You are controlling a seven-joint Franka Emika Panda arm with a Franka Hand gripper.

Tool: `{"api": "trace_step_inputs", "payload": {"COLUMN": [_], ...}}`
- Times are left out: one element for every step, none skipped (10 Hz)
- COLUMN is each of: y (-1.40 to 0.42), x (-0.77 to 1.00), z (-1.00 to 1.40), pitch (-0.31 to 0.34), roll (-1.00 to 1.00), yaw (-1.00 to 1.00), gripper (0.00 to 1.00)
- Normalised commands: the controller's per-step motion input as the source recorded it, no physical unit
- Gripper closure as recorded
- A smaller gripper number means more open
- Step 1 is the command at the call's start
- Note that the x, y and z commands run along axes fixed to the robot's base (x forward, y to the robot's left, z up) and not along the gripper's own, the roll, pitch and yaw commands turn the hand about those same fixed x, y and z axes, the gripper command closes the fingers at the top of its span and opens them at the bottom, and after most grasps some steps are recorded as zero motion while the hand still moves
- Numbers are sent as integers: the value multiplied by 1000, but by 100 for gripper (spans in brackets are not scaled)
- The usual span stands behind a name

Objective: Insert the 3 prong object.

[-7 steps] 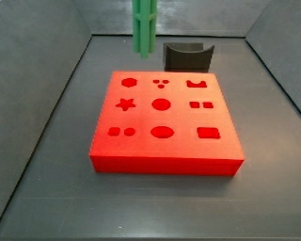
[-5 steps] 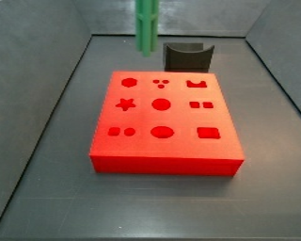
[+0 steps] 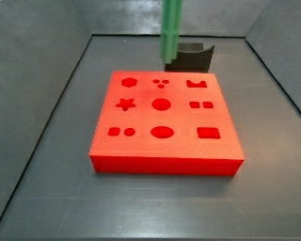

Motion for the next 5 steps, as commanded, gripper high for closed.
{"api": "trace_step_inputs", "payload": {"y": [63, 43, -11, 0, 0], "x": [237, 206, 0, 0, -114], "z": [-434, -466, -197, -269, -337], "pitch": [-257, -277, -97, -34, -11], "roll": [-63, -90, 16, 110, 140], "yaw": [0, 0, 49, 17, 0], "gripper": [100, 100, 100, 100, 100]}}
